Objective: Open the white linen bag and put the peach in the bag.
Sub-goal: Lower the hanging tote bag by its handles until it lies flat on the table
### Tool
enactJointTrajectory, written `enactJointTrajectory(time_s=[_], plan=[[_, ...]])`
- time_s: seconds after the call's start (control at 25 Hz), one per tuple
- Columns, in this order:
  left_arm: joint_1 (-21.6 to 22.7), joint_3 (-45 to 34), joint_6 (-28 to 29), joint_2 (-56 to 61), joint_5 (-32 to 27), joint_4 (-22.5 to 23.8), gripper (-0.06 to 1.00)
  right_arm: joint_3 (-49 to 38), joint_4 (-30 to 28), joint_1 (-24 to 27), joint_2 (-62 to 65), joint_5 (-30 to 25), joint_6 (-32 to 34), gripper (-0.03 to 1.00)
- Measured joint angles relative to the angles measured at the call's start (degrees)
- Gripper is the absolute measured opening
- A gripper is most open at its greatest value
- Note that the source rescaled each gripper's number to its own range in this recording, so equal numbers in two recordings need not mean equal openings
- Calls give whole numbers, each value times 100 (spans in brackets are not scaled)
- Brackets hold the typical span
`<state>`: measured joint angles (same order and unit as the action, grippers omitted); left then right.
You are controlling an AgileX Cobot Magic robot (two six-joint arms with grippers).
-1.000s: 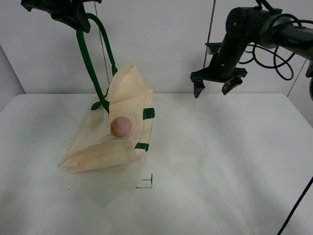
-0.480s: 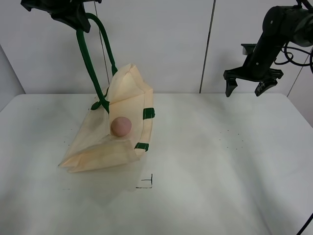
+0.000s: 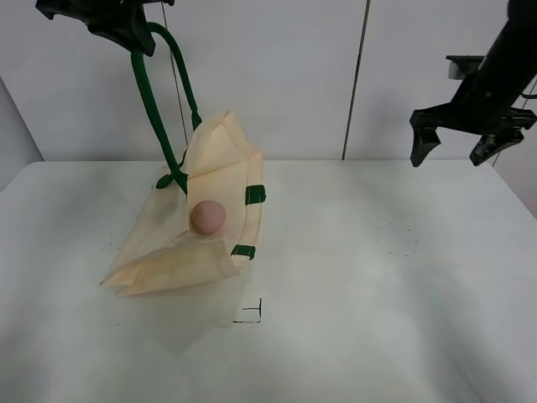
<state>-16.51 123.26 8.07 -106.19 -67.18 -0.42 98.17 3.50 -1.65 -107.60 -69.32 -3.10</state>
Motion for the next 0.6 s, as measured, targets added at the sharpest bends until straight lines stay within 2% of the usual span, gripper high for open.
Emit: enactJointTrajectory(time_s=[0.44, 0.6], plan=[[0, 0, 0, 0, 0, 0, 0, -4035, 4, 0, 3938, -12, 37, 100], [0, 0, 0, 0, 0, 0, 0, -5372, -1, -5, 5427, 309, 55, 100]])
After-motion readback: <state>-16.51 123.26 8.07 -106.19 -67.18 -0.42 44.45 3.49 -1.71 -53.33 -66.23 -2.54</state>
